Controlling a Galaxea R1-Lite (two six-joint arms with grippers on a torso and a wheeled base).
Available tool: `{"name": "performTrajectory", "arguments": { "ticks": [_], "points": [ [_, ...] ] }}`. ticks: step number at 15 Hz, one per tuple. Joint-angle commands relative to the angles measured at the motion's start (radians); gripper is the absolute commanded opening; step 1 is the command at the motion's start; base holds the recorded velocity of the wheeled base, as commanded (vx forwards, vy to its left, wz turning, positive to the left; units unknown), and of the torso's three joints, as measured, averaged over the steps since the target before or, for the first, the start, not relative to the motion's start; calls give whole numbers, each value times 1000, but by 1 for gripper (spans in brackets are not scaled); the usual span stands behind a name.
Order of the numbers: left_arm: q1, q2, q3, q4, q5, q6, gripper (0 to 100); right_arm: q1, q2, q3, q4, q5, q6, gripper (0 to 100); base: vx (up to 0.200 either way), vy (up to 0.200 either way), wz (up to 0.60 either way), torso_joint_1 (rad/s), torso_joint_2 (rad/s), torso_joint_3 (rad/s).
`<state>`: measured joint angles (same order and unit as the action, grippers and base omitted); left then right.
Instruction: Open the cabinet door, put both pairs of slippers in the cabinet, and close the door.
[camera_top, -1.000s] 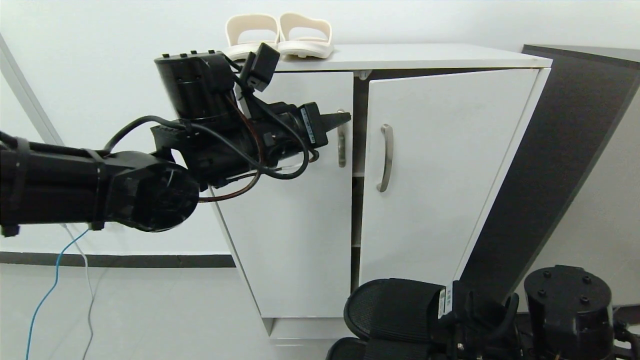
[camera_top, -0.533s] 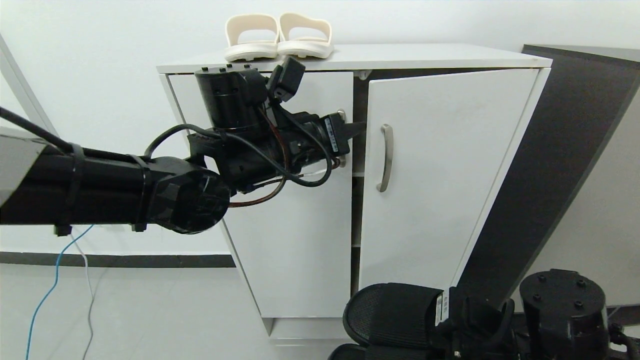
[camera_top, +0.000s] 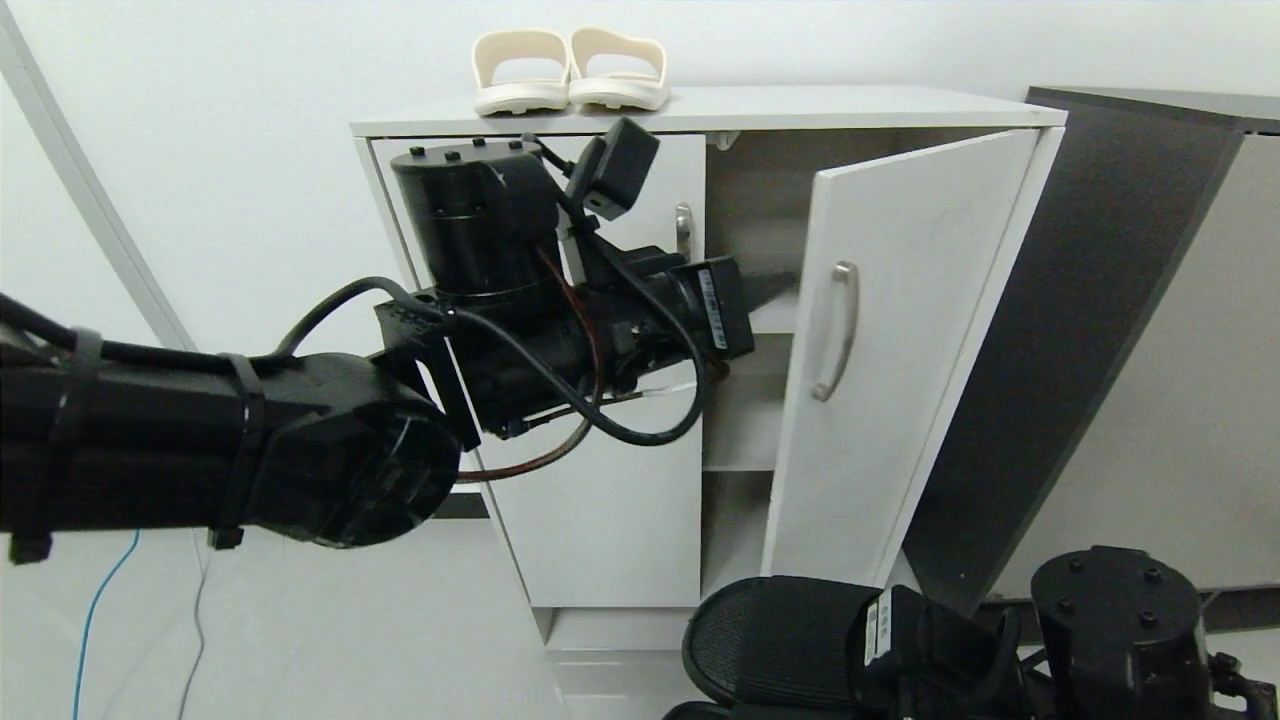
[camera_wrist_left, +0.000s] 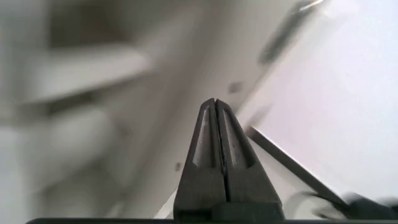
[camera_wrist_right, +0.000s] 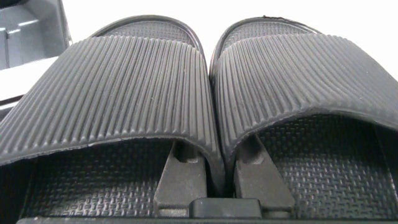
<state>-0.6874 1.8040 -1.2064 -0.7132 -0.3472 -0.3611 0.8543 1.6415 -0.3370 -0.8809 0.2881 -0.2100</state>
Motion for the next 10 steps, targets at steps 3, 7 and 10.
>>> {"name": "performTrajectory", "arguments": {
  "ticks": [3, 7, 10],
  "points": [
    [-7, -17, 19, 0, 4, 22, 0, 0, 3, 0, -1, -1, 0, 0, -67, 0, 0, 1, 1, 4],
    [25, -69, 87, -29, 82, 54, 0, -46, 8, -22, -1, -4, 4, 0, 0, 0, 0, 0, 0, 0],
    [66, -328, 367, -45, 183, 140, 0, -133, 20, -54, -1, 0, 8, 0, 0, 0, 0, 0, 0, 0]
  ]
}}
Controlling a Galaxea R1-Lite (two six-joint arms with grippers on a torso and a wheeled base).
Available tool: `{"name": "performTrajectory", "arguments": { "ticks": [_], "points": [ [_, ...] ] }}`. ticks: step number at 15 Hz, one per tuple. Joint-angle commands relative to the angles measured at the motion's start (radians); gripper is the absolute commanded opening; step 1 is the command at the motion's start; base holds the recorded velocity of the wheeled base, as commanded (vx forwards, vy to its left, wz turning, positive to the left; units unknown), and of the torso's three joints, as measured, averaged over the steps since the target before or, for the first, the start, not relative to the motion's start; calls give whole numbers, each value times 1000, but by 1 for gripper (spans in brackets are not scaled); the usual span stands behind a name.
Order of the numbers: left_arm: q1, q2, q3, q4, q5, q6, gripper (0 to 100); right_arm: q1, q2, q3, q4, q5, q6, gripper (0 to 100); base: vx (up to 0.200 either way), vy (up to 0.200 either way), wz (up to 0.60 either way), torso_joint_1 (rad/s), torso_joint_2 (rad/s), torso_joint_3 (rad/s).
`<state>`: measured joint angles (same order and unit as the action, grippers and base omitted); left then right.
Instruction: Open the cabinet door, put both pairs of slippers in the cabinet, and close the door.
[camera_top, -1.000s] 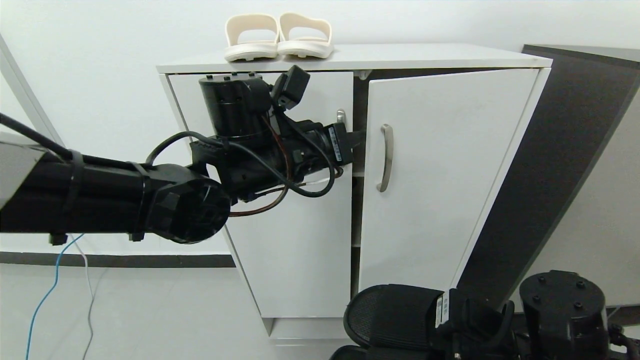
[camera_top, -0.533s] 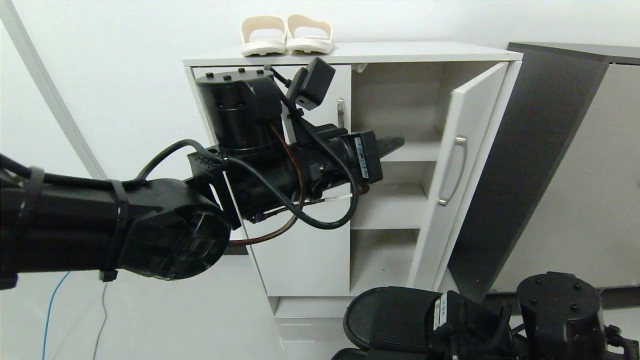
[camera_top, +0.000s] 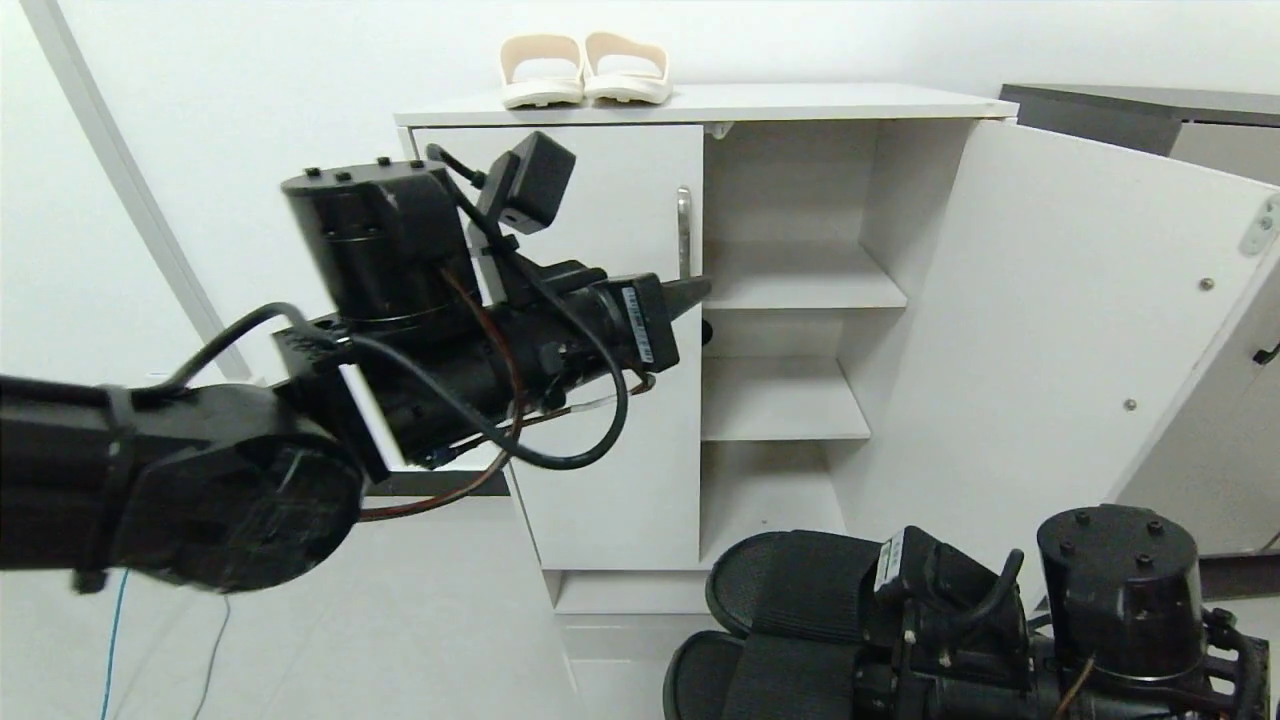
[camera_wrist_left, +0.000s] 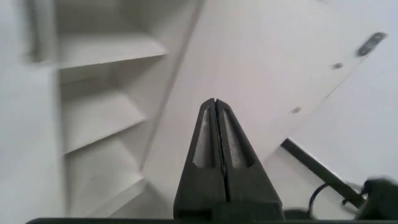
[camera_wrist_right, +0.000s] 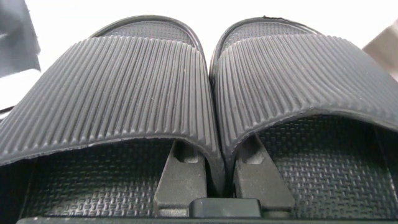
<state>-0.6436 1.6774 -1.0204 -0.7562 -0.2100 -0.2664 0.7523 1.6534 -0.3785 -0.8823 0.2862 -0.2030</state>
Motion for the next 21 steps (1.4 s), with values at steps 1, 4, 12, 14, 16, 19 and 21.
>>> {"name": "performTrajectory", "arguments": {
  "ticks": [1, 4, 12, 14, 16, 19, 21],
  "points": [
    [28, -277, 241, 3, 55, 52, 0, -36, 12, -14, -1, 2, 0, 0, 0, 0, 0, 0, 0, 0],
    [39, -501, 387, 74, 130, 58, 0, -36, 20, -16, -7, 1, 0, 0, 0, 0, 0, 0, 0, 0],
    [326, -1144, 614, 727, 305, 121, 0, -41, 32, -11, -33, -2, 0, 0, 0, 0, 0, 0, 0, 0],
    [441, -1225, 727, 755, 370, 205, 0, -41, 26, -8, -33, -1, 2, 0, 0, 0, 0, 0, 0, 0],
    [539, -1320, 804, 742, 383, 210, 0, -41, 28, -7, -33, -1, 2, 0, 0, 0, 0, 0, 0, 0],
    [613, -1480, 910, 744, 386, 230, 0, -39, 26, 6, -33, -1, -1, 0, 0, 0, 0, 0, 0, 0],
    [645, -1599, 970, 747, 373, 251, 0, -36, 25, 4, -33, -1, -1, 0, 0, 0, 0, 0, 0, 0]
  ]
}}
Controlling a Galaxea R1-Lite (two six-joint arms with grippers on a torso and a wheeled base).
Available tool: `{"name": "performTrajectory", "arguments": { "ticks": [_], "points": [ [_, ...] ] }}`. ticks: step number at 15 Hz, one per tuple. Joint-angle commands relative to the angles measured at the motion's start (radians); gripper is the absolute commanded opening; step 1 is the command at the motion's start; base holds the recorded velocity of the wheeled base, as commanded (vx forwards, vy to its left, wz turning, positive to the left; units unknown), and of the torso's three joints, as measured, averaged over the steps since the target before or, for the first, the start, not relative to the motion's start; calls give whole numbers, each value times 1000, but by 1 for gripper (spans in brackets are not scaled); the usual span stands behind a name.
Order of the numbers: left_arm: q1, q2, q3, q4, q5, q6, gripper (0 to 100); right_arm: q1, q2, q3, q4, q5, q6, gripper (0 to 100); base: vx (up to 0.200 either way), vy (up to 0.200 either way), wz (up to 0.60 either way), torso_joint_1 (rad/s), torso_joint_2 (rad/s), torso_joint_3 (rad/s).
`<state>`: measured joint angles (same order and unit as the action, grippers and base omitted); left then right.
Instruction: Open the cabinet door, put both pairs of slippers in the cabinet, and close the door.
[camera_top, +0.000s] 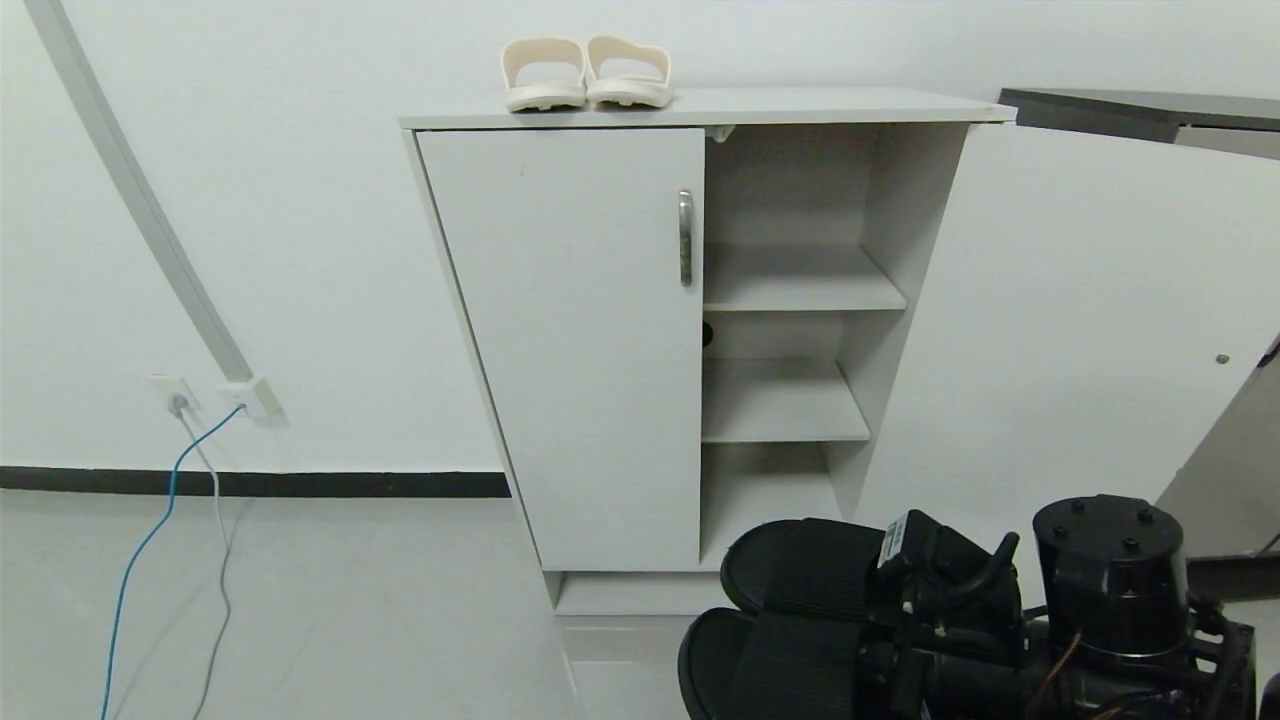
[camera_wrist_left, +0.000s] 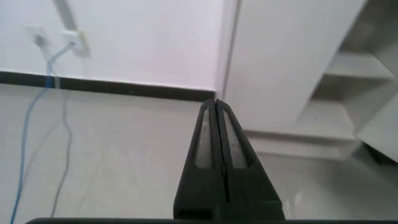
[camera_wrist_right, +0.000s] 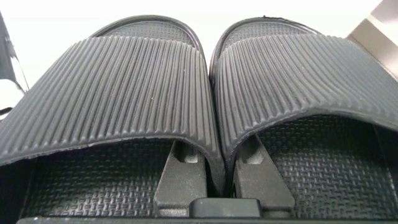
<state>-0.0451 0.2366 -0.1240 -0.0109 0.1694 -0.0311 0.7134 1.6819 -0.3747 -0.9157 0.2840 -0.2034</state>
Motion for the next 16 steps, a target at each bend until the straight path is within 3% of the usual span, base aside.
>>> {"name": "performTrajectory", "arguments": {
  "ticks": [1, 4, 7, 8, 13, 16],
  "points": [
    [47, -209, 107, 2, -33, 30, 0, 3, -4, 2, 0, 1, -1, 0, 0, 0, 0, 0, 0, 0],
    [47, -237, 123, 14, -175, 42, 0, 4, 7, 0, 0, 1, 1, 0, 0, 0, 0, 0, 0, 0],
    [47, -237, 123, 14, -191, 42, 0, 4, 42, -29, 0, -9, 18, 0, 0, 0, 0, 0, 0, 0],
    [47, -237, 123, 14, -191, 43, 0, 14, 59, -50, 0, -57, 52, 0, 0, 0, 0, 0, 0, 0],
    [47, -237, 123, 14, -189, 40, 0, 159, 236, -184, -95, -560, 311, 0, 0, 0, 0, 0, 0, 0],
    [47, -237, 123, 14, -191, 40, 0, 192, 372, -337, -100, -769, 338, 0, 0, 0, 0, 0, 0, 0]
  ]
}}
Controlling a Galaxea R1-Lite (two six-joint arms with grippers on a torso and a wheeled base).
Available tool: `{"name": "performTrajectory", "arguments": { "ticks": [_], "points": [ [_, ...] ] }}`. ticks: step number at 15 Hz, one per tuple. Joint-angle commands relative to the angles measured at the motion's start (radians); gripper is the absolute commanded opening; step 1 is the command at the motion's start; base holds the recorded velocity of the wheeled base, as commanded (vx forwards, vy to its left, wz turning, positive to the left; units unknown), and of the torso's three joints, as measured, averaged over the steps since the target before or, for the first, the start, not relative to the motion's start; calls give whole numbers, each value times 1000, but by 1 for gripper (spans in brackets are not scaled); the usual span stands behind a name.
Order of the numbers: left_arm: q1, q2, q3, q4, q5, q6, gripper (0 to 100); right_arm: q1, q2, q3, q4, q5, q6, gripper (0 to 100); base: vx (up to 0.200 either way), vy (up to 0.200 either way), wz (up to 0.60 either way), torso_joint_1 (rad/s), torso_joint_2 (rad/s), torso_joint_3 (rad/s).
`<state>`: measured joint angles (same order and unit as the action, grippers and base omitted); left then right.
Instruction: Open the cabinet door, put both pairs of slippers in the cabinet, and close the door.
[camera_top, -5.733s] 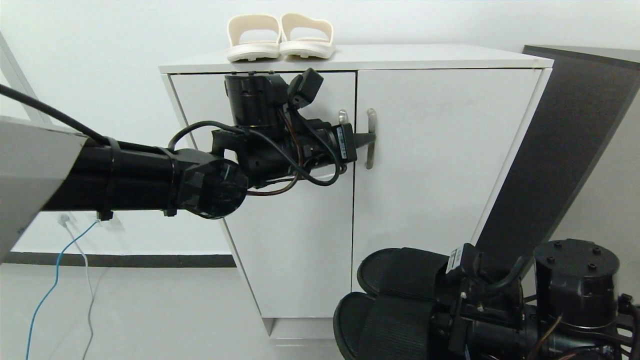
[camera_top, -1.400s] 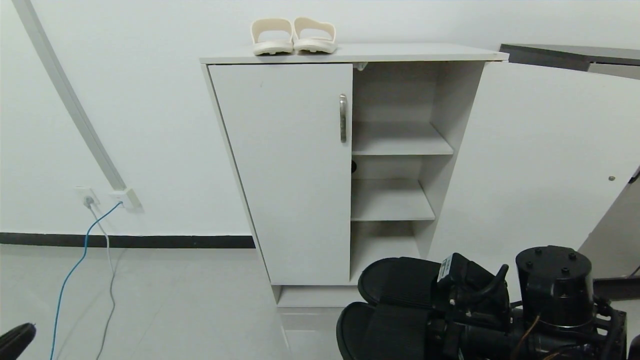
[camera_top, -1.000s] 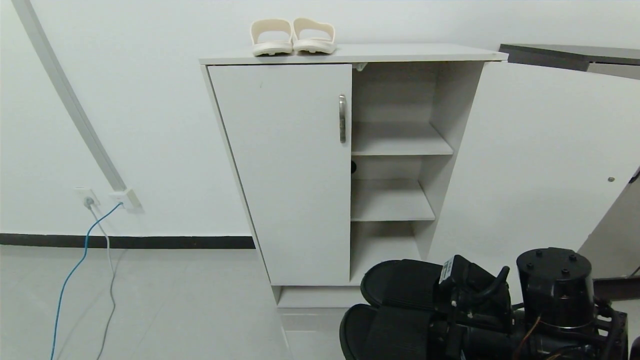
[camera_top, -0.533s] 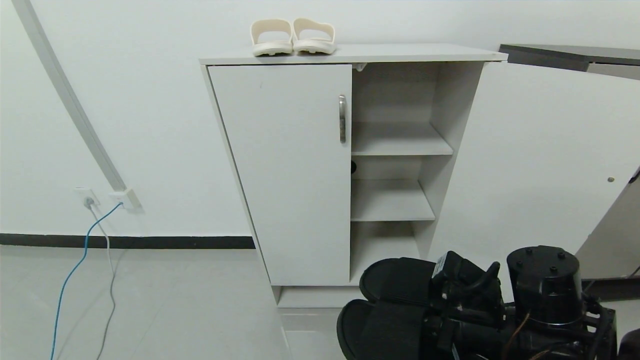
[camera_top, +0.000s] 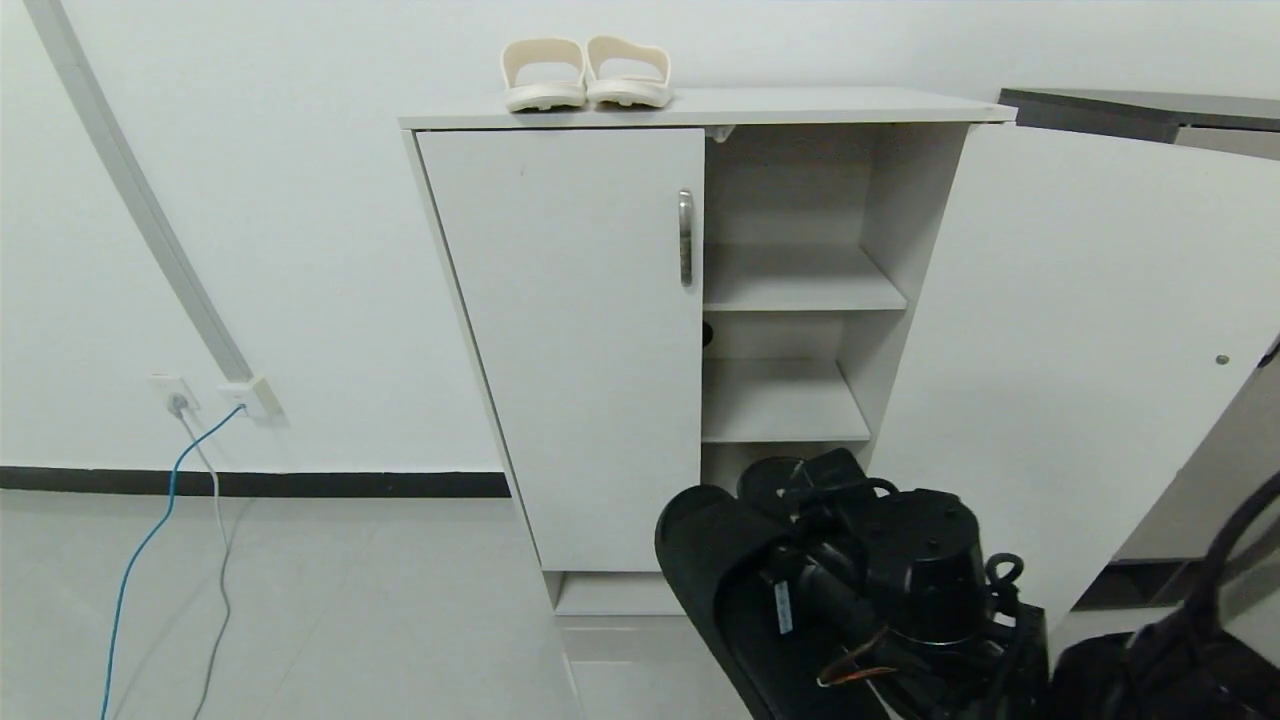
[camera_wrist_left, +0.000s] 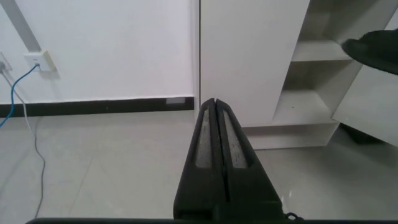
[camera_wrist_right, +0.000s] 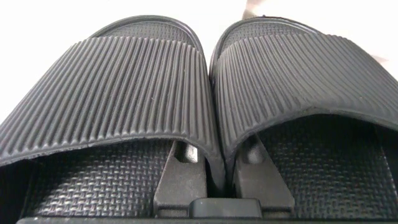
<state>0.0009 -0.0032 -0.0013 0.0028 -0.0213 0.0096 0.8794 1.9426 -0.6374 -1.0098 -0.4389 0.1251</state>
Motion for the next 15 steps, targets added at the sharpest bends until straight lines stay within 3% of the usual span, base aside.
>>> {"name": "performTrajectory", "arguments": {
  "ticks": [1, 3, 5, 12, 15],
  "points": [
    [1, 3, 0, 0, 0, 0, 0, 33, 167, -142, -4, -136, 37, 0, 0, 0, 0, 0, 0, 0],
    [1, 3, 0, 0, 0, 1, 0, 30, 260, -235, -6, -273, 59, 0, 0, 0, 0, 0, 0, 0],
    [1, 3, 0, 0, 0, 1, 0, 16, 294, -261, -6, -285, 84, 0, 0, 0, 0, 0, 0, 0],
    [1, 3, 0, 0, 0, 1, 0, -23, 328, -295, -6, -314, 90, 0, 0, -200, 0, 3, 3, 0],
    [1, 3, 0, 0, 1, -2, 0, -31, 337, -303, -7, -316, 90, 0, 0, 0, 0, 0, 0, 0]
  ]
}}
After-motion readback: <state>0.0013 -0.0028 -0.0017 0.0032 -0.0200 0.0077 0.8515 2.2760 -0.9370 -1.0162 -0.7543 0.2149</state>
